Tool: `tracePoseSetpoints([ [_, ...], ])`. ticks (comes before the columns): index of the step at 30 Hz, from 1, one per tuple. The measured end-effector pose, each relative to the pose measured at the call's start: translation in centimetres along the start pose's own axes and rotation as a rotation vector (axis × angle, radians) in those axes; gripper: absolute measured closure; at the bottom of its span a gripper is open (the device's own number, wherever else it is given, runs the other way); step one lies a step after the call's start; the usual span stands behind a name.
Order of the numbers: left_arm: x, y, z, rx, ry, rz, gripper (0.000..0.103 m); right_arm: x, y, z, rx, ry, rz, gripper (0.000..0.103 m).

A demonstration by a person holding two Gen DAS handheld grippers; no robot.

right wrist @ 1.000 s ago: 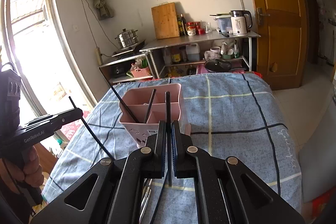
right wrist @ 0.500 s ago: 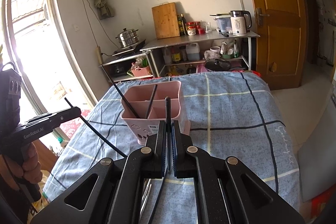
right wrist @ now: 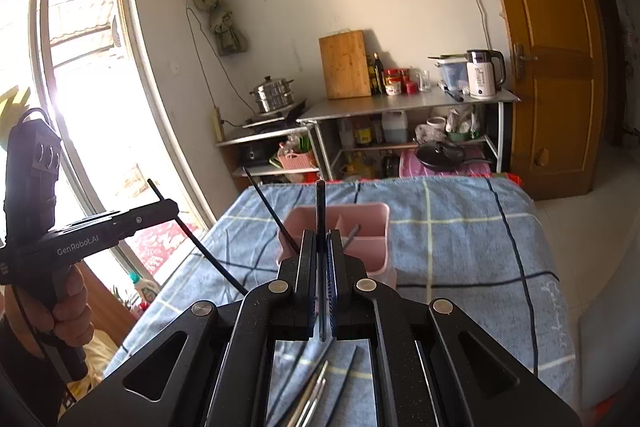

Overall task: Organize utensils
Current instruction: 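Lift both chopsticks and carry them over the pink basket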

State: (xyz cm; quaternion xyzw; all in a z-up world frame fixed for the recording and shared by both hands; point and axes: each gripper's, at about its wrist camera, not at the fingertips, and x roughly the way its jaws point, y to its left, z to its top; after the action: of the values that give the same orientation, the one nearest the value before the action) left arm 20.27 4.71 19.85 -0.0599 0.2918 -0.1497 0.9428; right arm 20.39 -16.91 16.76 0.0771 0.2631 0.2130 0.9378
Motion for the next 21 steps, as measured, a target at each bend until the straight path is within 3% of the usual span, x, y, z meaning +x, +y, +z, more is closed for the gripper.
tracePoseSetpoints([
  [11, 0.1, 0.8, 5.3, -0.011, -0.092, 0.024, 0.099, 1.6, 0.2, 4.7, 0.046, -0.095, 0.019, 0.098],
  [21, 5.5, 1.7, 5.3, -0.028, -0.046, 0.01, 0.099, 5.1, -0.5, 5.0, 0.069, -0.1, -0.014, 0.098],
])
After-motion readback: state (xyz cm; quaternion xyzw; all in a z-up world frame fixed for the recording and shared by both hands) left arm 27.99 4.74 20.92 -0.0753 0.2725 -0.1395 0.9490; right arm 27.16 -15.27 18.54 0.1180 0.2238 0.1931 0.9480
